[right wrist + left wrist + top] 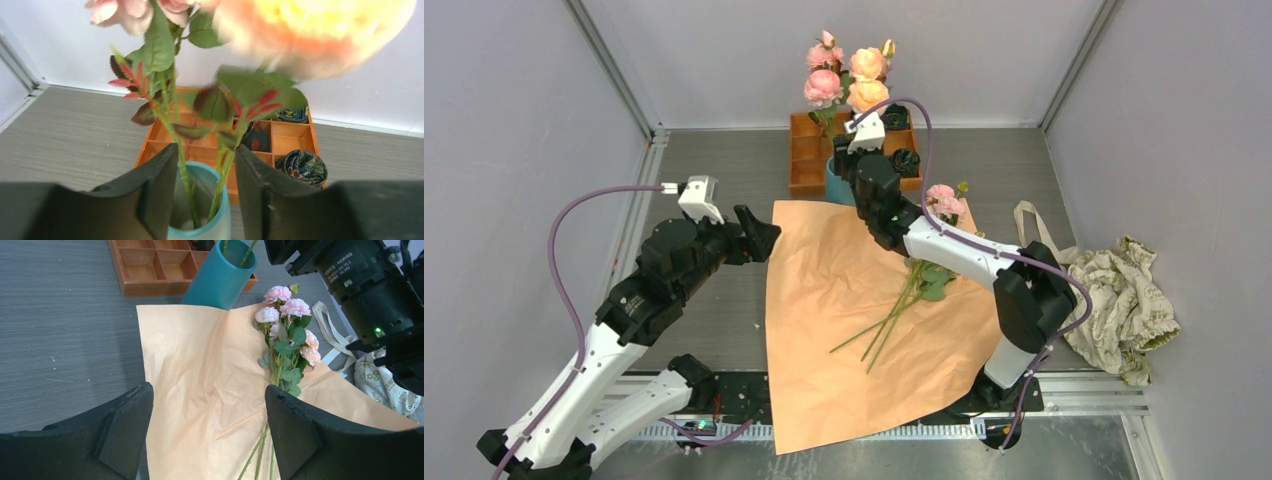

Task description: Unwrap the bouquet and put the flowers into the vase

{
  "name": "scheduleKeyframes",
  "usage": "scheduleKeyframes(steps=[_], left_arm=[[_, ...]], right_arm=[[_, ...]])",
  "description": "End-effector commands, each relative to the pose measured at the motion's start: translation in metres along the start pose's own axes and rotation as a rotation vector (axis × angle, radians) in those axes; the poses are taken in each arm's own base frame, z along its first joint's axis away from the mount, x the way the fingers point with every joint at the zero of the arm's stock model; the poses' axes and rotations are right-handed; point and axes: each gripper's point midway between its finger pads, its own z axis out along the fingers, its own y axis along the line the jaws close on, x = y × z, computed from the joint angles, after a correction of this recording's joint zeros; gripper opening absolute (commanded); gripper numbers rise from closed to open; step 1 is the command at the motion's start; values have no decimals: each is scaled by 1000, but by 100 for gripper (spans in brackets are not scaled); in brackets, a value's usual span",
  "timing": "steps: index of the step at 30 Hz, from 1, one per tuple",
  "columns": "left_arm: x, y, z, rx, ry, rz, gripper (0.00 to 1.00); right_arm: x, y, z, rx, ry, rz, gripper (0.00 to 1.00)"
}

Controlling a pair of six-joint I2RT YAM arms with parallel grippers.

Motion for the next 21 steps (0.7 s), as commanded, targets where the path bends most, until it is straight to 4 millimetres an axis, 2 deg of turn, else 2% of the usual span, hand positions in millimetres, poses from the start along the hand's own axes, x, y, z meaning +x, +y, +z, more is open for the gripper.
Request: scheduleKeyframes(steps=[1, 10, 17, 21], left_arm=[[-6, -8, 3, 34, -29, -19, 82], [2, -8, 8, 39, -3, -13, 82], [10, -18, 19, 72, 53, 2, 82], [17, -26, 26, 103, 89, 18, 82]], right_arm=[[-60, -8, -22, 18, -135, 93, 57], [-76, -30, -58, 97, -154, 144, 82], [-96, -66, -96, 159, -187, 241, 88], [-111, -87, -121, 167, -195, 271, 97]])
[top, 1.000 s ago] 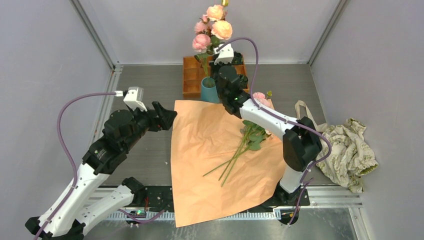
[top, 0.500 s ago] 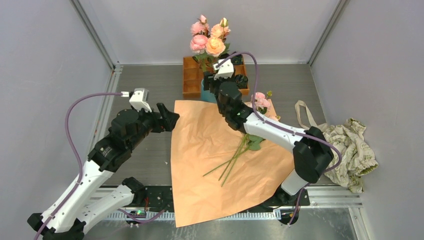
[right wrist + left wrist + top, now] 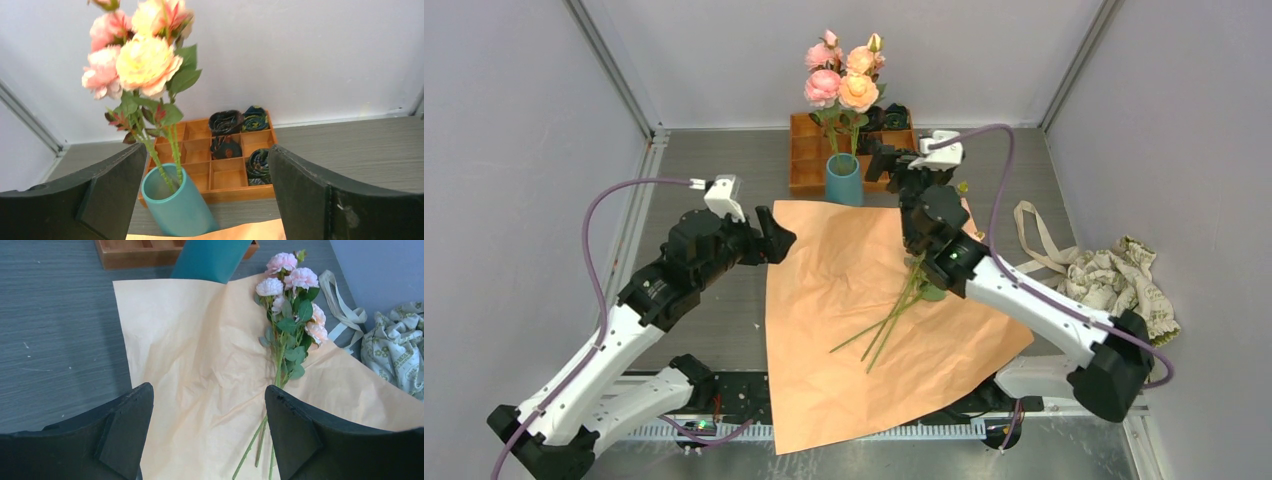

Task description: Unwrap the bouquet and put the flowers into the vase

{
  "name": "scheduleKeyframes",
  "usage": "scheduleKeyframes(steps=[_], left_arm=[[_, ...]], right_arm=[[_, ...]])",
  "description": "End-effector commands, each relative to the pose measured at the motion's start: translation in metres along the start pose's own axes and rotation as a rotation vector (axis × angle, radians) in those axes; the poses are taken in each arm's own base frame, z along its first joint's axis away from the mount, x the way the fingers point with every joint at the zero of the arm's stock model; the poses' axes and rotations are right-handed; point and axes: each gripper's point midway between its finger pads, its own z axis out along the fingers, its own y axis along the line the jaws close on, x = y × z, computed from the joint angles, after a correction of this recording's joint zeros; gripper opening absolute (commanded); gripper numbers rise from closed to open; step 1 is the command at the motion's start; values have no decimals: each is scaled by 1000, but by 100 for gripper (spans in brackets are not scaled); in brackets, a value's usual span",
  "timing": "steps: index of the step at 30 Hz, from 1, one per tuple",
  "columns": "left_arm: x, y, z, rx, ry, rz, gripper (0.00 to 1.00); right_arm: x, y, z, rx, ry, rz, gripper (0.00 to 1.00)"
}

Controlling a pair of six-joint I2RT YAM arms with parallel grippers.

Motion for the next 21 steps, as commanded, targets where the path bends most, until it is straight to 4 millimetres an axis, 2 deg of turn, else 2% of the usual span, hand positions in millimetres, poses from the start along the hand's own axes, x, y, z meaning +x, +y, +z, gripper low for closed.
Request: scheduleKeyframes(steps=[1, 4, 8, 11, 14, 18, 21], left_arm=[[-12, -27, 4, 97, -17, 28, 82], [-8, -44, 12, 109, 7, 96, 82], [12, -83, 27, 123, 53, 249, 82], [42, -114, 55, 170, 136, 289, 82], [72, -135, 86, 220, 209, 262, 82], [110, -156, 131, 255, 315, 265, 81], [129, -163, 162, 234, 371, 292, 81]], right_arm=[[-45, -27, -24, 54, -53, 105, 99], [-58, -48, -42, 86, -45, 136, 99], [-64, -74, -69, 98, -53, 208, 100], [-71, -94, -89, 109, -66, 249, 100], [-81, -112, -105, 126, -74, 260, 100], [-92, -129, -123, 132, -85, 284, 99], [-92, -138, -133, 132, -71, 287, 99]])
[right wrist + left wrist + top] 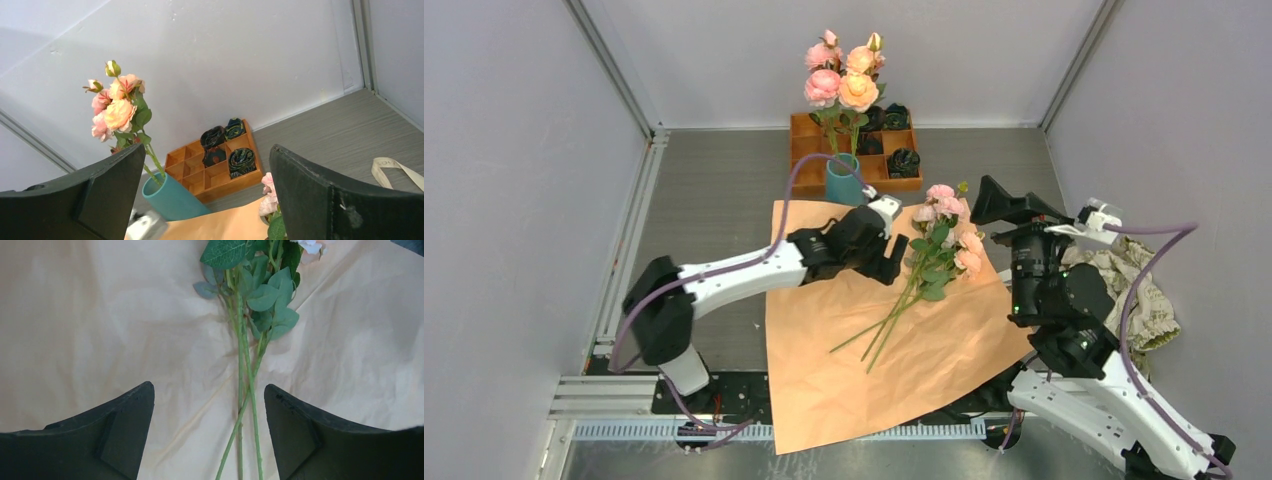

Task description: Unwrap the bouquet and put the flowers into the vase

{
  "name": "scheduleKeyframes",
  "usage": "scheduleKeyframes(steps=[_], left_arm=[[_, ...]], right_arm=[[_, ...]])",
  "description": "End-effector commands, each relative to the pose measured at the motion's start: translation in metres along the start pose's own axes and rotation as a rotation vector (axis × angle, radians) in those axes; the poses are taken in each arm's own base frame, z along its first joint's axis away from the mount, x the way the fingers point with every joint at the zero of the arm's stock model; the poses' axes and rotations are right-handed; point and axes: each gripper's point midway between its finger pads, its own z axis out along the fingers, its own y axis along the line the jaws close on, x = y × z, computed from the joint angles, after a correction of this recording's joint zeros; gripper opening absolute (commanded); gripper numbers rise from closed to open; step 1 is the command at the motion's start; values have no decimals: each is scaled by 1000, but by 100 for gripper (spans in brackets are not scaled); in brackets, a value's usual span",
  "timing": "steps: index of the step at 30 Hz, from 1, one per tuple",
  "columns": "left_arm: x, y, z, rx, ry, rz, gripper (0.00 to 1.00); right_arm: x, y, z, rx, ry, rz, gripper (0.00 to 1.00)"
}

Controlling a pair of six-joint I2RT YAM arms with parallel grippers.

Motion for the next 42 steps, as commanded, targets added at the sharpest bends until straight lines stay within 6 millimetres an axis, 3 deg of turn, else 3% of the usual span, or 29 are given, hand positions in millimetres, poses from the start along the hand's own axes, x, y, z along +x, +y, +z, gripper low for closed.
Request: scheduleKeyframes(steps=[1, 7, 15, 20, 25, 31, 42], left_arm=[[-36, -28, 38, 68, -42, 1, 81], [-44, -38, 89, 56, -2, 39, 81], [-39, -42, 124, 50, 48, 55, 81], [-28, -31, 137, 19, 81, 58, 78], [-23, -24, 147, 4, 103, 58, 62], [-24, -23, 151, 3, 107, 59, 52], [-16, -26, 163, 25, 139, 54, 42]], right_arm=[[-1, -14, -12, 16, 36, 1, 99], [-3, -22, -22, 3, 50, 18, 98], [-6, -27, -28, -3, 48, 43, 98], [-7, -31, -30, 3, 40, 48, 98], [-6, -33, -31, 11, 36, 49, 98], [-3, -34, -31, 13, 41, 45, 98], [2, -36, -31, 22, 50, 39, 98]])
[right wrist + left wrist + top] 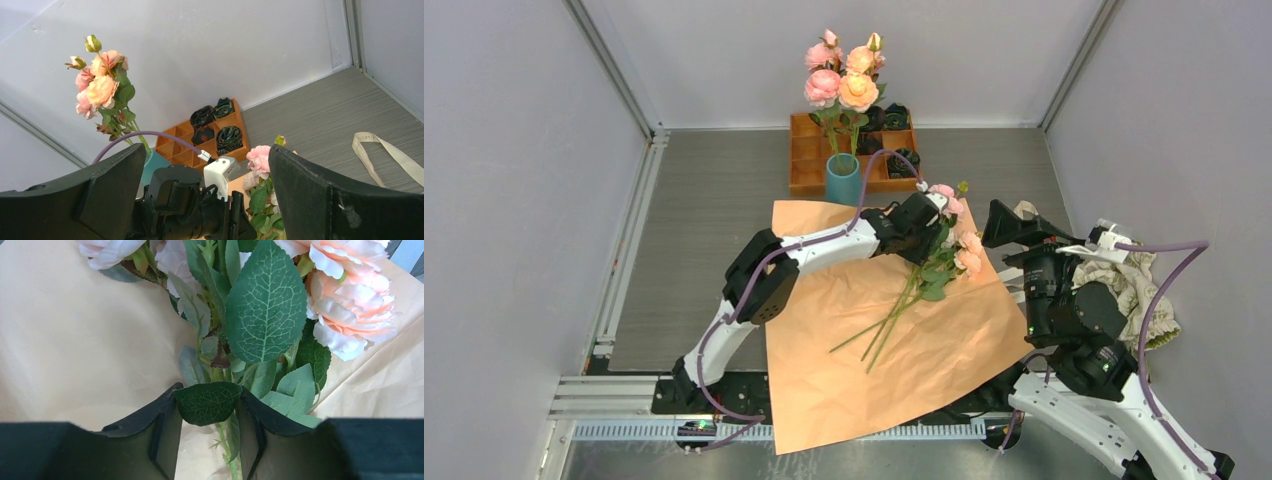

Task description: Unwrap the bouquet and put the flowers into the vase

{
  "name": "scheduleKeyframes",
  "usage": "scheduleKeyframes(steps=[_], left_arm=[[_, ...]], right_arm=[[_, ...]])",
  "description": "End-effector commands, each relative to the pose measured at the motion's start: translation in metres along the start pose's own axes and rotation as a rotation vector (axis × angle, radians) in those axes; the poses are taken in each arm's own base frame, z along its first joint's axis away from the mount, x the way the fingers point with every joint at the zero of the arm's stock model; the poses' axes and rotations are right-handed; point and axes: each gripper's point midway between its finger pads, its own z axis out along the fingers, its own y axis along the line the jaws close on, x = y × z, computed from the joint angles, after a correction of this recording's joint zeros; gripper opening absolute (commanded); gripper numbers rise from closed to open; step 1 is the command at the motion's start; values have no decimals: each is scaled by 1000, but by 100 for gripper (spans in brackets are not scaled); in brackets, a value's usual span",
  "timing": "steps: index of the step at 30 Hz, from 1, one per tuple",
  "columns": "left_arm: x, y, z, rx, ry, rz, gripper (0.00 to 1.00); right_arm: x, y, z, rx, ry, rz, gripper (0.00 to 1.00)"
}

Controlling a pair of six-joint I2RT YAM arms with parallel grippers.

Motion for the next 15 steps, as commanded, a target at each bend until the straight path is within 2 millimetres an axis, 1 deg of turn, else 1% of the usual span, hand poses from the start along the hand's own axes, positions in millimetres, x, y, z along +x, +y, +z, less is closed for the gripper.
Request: scheduleKeyframes(steps=[1, 4, 10, 13, 15], left_arm=[[-14, -7, 0, 34, -17, 0, 40], [-11, -9, 3, 42, -8, -6, 32], [-12, -8, 4, 35, -7, -6, 9], [-18, -5, -3, 17, -19, 1, 4], [-27, 0, -13, -15, -41, 9, 2]], right_arm=[[-6, 0, -1, 6, -18, 32, 98], [-5, -1, -1, 8, -17, 32, 98], [-3, -1, -1, 9, -14, 34, 98], [-3, -2, -1, 10, -12, 38, 98], [-2, -2, -1, 9, -10, 41, 98]])
